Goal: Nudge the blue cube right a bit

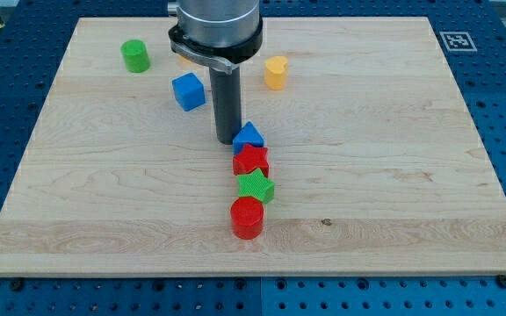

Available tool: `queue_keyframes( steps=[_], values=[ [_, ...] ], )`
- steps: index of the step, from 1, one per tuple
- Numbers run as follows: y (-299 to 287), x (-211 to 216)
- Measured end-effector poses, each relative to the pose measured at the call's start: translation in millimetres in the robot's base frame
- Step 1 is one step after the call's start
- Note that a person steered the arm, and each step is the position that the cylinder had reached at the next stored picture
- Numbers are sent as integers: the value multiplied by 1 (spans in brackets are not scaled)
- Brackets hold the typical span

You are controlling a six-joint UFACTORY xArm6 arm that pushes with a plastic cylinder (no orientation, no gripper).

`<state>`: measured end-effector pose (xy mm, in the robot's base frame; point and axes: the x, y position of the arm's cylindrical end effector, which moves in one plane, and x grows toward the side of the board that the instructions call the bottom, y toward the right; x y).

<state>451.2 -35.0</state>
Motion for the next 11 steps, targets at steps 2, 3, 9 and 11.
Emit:
queue_keyframes(
  steps=[2, 3, 9, 11],
  values=[
    [0, 5],
    [0, 5],
    [-92, -47],
    [-94, -91]
  ],
)
